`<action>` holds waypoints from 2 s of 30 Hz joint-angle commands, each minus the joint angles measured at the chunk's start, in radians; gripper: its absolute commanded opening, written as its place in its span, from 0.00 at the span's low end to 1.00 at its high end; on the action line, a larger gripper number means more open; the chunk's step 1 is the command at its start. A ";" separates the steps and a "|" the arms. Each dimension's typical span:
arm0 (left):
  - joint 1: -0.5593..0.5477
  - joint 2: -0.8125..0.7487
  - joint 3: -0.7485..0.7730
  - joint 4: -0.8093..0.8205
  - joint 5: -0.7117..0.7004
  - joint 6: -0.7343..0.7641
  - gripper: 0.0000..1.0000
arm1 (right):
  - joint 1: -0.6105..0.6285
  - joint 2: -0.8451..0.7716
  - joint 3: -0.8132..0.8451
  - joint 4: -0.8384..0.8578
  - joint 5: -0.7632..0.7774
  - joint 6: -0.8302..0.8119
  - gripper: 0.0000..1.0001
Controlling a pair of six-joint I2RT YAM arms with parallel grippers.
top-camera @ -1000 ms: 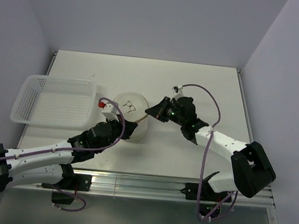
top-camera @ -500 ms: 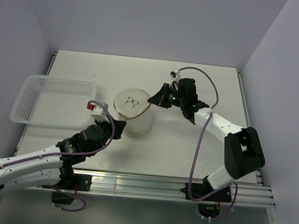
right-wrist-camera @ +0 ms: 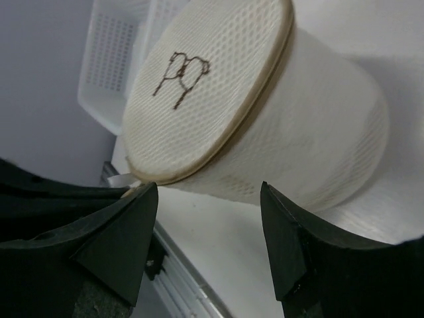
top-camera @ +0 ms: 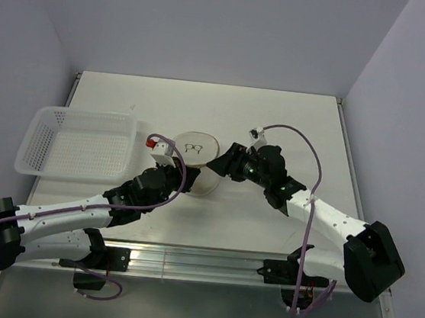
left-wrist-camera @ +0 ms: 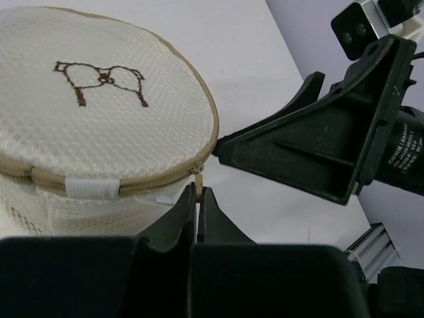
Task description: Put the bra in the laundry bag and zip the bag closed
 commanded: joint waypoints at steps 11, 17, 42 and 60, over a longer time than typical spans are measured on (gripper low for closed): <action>-0.007 0.016 0.021 0.077 0.074 -0.043 0.00 | 0.052 0.042 0.003 0.221 0.029 0.160 0.48; -0.007 0.002 0.007 0.048 0.070 -0.026 0.00 | 0.044 0.062 0.040 0.168 0.069 0.126 0.00; 0.006 -0.190 -0.030 -0.179 -0.086 0.049 0.00 | -0.169 0.228 0.296 -0.055 -0.063 -0.178 0.00; 0.006 -0.384 0.303 -0.547 -0.171 0.138 0.99 | -0.169 0.070 0.230 -0.102 0.072 -0.148 1.00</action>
